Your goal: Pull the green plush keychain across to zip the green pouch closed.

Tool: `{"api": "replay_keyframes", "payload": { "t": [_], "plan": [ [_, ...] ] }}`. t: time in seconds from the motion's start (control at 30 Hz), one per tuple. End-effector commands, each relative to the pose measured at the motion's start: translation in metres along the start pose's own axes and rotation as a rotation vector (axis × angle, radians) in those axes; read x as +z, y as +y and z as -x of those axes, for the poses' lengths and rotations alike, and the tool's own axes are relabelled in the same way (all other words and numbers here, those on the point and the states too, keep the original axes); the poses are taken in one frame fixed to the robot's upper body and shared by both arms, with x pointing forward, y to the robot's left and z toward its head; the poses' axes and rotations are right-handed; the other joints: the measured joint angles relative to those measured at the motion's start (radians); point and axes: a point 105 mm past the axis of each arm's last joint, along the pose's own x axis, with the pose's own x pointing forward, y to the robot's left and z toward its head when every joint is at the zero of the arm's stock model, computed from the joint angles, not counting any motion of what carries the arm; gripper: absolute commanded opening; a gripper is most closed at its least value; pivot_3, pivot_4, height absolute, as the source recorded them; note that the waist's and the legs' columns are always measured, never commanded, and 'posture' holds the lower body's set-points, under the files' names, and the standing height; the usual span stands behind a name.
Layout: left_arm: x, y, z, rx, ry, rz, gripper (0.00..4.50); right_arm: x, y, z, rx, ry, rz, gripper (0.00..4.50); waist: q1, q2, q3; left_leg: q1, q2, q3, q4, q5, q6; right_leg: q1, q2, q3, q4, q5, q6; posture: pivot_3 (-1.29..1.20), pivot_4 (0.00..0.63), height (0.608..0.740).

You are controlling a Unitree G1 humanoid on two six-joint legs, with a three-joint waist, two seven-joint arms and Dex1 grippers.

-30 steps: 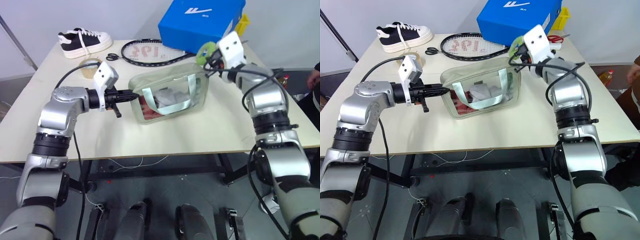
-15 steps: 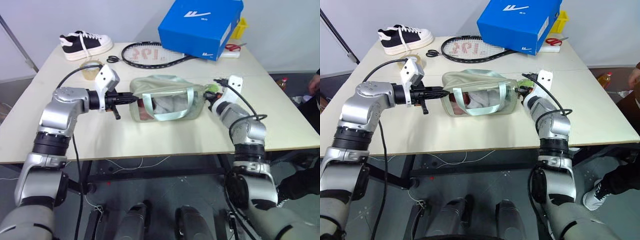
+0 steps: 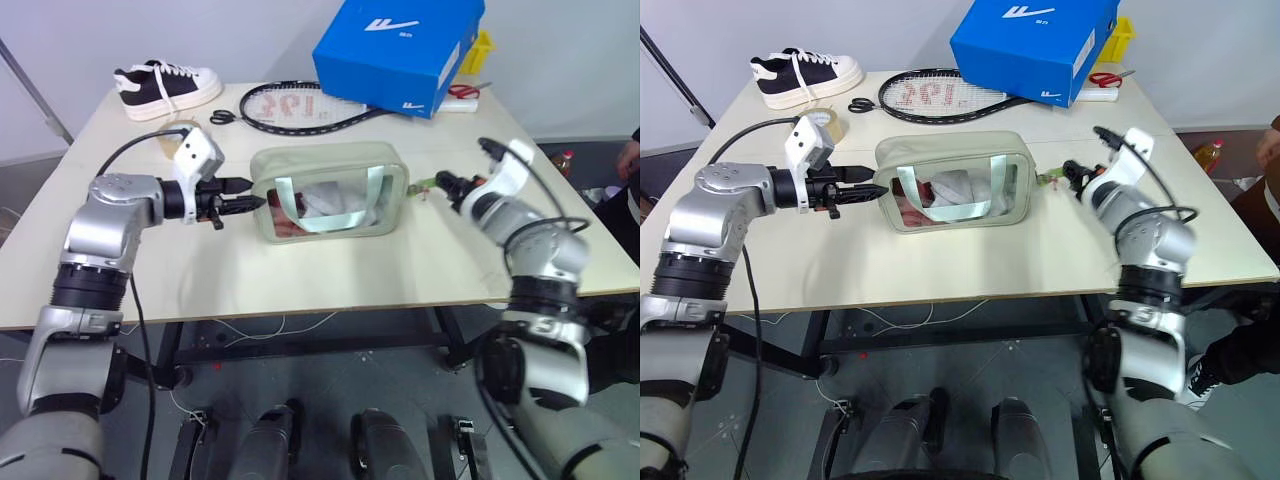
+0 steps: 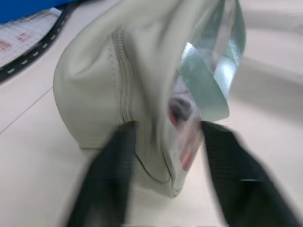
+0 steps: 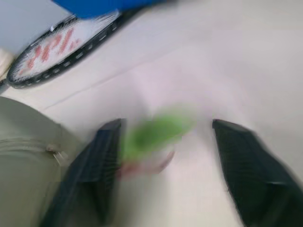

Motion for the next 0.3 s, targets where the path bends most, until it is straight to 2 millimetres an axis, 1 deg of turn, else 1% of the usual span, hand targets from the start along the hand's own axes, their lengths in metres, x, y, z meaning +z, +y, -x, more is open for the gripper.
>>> {"api": "replay_keyframes", "payload": {
  "t": [0.03,0.07,0.13,0.2,0.3],
  "plan": [
    [0.028,0.014,0.018,0.030,-0.054,-0.044,4.07,0.024,0.035,0.029,0.303,0.055,0.371,4.50,0.000,0.000,0.000,-0.002,0.000,0.000,0.001,0.000,0.000,-0.002,0.000,-0.001,0.000,0.000,0.000,0.00,0.150,0.740],
    [0.031,0.014,0.022,0.019,-0.056,-0.038,4.41,0.021,0.040,0.044,0.401,0.090,0.507,4.50,0.000,0.000,0.000,-0.003,0.000,0.000,0.001,0.000,0.000,-0.002,0.000,-0.002,0.000,0.000,0.000,0.00,0.150,0.740],
    [0.033,0.015,0.027,0.005,-0.054,-0.036,4.41,0.016,0.052,0.073,0.603,0.146,0.704,4.50,0.001,0.000,0.000,-0.005,0.000,0.000,0.002,-0.001,0.002,-0.002,0.000,-0.003,-0.002,-0.001,0.001,0.00,0.150,0.740],
    [0.033,0.017,0.032,0.002,-0.049,-0.034,4.41,0.017,0.061,0.089,0.716,0.164,0.777,4.50,-0.004,0.000,0.000,-0.004,0.001,0.000,0.004,-0.003,0.005,0.000,-0.001,-0.004,-0.003,-0.001,0.001,0.00,0.150,0.740],
    [0.028,0.019,0.038,0.003,-0.028,-0.040,4.41,0.021,0.069,0.099,0.783,0.144,0.860,4.50,-0.006,0.000,0.000,-0.004,0.001,0.001,0.005,-0.004,0.005,0.001,-0.002,-0.004,-0.004,-0.001,0.001,0.00,0.150,0.740]
  ]
}}
